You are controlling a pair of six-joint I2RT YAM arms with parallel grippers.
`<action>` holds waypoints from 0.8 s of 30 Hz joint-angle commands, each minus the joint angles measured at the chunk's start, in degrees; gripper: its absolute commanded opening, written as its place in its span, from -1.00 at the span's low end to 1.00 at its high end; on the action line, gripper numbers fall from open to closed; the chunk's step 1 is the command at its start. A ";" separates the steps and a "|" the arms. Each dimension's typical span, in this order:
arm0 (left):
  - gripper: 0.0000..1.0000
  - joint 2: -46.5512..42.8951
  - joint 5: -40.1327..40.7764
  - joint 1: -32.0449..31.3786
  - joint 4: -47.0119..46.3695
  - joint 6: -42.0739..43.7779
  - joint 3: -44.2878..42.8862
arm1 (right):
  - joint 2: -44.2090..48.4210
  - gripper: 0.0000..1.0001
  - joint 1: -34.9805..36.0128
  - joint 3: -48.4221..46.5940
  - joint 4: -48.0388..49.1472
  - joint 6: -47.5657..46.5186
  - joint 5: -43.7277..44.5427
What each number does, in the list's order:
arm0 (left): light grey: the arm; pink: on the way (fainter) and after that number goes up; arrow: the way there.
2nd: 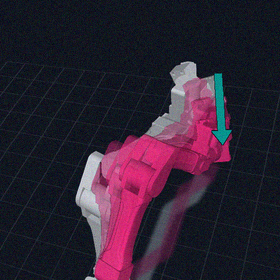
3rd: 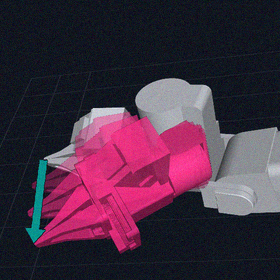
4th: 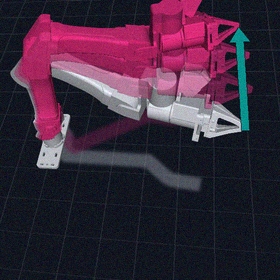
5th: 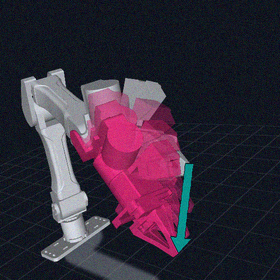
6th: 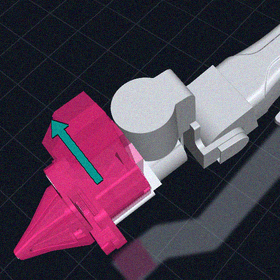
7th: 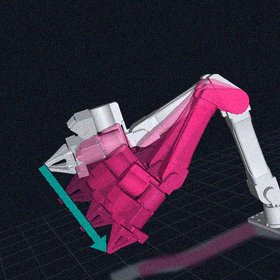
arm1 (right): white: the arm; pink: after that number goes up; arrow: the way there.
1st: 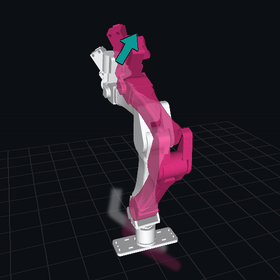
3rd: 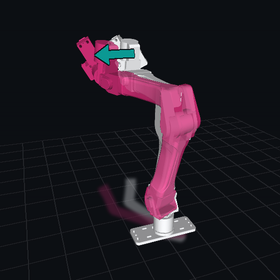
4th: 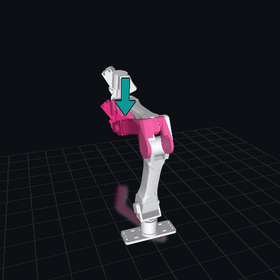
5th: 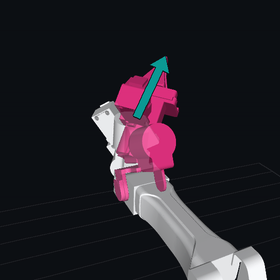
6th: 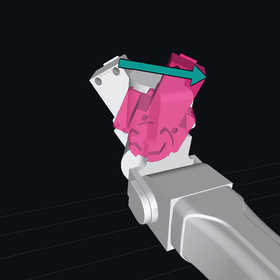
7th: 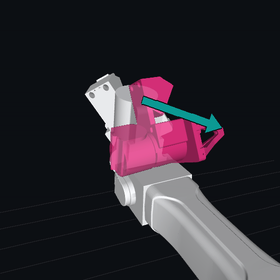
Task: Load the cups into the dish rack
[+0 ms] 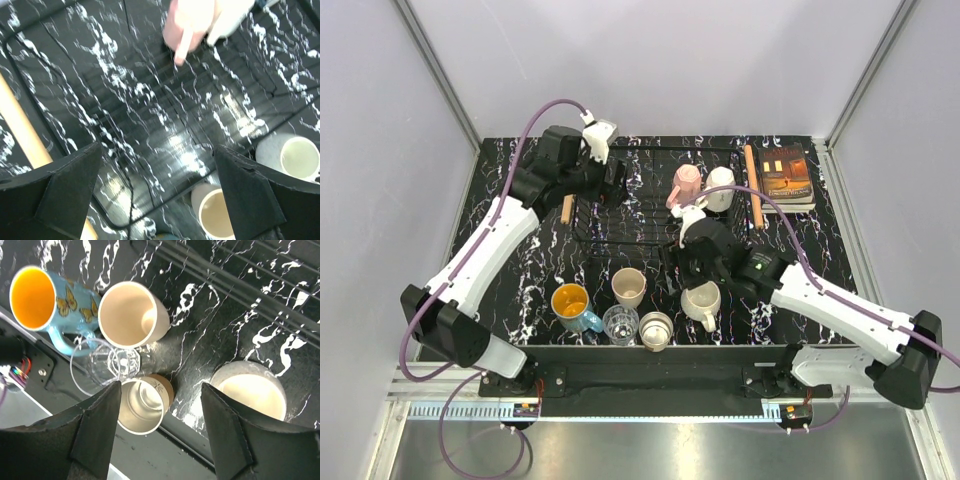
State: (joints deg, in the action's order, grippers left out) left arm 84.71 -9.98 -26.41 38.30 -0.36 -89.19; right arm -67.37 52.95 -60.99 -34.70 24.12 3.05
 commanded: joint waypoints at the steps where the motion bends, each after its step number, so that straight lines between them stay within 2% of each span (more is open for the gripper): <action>1: 0.98 -3.93 -1.01 0.05 -0.16 -2.53 1.47 | -1.44 0.45 3.91 -3.78 -1.77 -1.00 3.98; 10: 0.98 -7.53 -1.36 1.18 -1.30 -3.50 4.11 | -15.40 0.45 11.65 -9.31 0.33 -5.30 6.80; 15: 0.94 -8.77 -6.01 9.62 -1.57 -6.23 4.28 | -21.56 0.45 14.72 -17.13 0.95 -10.39 5.83; 24: 0.94 -9.91 -9.27 16.65 -2.44 -8.60 7.19 | -32.11 0.45 20.00 -29.00 1.65 -17.69 4.78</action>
State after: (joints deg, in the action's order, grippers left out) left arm 76.99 -15.29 -11.90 38.79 -6.72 -82.48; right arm -96.53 71.66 -85.25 -34.35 11.86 7.90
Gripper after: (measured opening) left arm 0.972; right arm 0.725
